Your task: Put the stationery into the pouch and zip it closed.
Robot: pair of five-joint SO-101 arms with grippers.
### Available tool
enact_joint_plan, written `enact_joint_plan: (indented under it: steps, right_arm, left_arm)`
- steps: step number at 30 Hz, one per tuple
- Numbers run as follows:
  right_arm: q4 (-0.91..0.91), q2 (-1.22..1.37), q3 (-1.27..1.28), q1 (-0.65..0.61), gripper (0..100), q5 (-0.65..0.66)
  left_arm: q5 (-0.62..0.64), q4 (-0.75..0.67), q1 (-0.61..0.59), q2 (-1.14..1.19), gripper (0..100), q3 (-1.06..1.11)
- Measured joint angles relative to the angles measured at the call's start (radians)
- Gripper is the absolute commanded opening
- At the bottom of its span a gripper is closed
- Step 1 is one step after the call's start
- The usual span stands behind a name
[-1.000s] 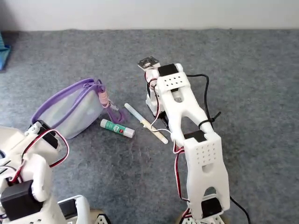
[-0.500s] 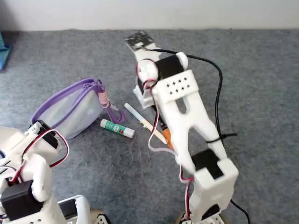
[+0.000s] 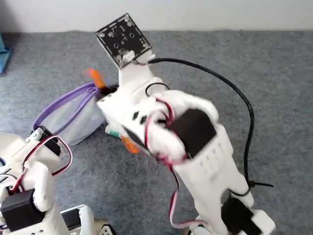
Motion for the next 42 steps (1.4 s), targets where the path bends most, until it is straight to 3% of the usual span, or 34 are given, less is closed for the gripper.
enact_joint_plan:
  steps: [9,17,23,32,38,42]
  right_arm:
    - [-0.505,-0.005,0.032,-0.101,0.8,0.066]
    - [-0.787,0.16,0.103,-0.101,0.8,0.117]
    - [-0.773,0.222,0.103,-0.101,0.8,0.118]
    - [-0.549,0.226,0.103,-0.101,1.7,0.118]
    - [-0.423,0.206,0.103,-0.086,20.9,0.121]
    - [-0.385,0.158,0.103,-0.057,22.7,0.121]
  left_arm:
    - [0.0,0.0,0.0,0.0,1,0.0]
    - [0.0,0.0,0.0,0.0,1,0.0]
    - [0.0,-0.002,-0.006,0.0,1,0.0]
    - [0.0,0.0,-0.006,0.0,1,0.0]
    - [0.0,0.0,-0.006,0.0,1,0.0]
    - [0.0,0.002,-0.006,0.0,1,0.0]
